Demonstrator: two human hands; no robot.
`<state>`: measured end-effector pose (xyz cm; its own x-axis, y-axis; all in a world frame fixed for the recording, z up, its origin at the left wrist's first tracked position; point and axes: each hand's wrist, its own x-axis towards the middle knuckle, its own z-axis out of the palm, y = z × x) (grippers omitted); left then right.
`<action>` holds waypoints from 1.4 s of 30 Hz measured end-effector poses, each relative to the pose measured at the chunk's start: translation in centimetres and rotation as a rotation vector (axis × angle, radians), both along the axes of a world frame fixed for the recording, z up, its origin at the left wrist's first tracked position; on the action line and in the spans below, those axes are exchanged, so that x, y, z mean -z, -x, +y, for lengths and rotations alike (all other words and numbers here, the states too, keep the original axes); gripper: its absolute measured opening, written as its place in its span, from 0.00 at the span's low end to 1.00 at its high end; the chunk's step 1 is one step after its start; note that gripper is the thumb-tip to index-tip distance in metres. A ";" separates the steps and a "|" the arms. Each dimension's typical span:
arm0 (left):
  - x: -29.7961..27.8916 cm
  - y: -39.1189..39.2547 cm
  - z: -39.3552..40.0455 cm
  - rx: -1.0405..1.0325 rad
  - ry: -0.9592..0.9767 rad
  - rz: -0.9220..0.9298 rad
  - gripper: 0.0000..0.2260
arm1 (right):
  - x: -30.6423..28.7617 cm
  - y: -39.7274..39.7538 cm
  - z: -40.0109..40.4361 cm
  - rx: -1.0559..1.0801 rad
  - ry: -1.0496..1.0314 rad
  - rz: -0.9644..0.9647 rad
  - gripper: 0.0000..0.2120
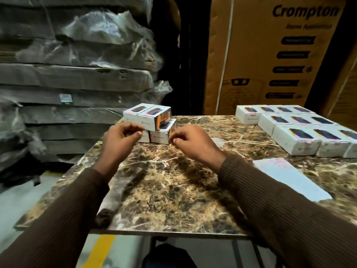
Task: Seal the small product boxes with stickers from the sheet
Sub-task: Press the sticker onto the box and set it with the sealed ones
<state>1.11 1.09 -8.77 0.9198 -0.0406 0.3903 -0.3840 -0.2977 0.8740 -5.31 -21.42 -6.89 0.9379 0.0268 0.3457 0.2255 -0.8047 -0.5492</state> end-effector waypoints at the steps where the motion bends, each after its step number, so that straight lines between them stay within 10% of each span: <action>1: -0.1 -0.7 0.1 -0.041 -0.001 -0.012 0.09 | 0.0 -0.8 0.6 -0.008 -0.036 -0.010 0.10; 21: 2.5 -6.7 -3.5 -0.215 -0.178 -0.211 0.15 | 2.7 -10.0 4.2 0.145 -0.219 -0.335 0.12; 42: 2.2 8.6 -12.2 0.175 -0.048 -0.120 0.07 | 2.3 7.5 -8.7 0.229 -0.191 -0.320 0.01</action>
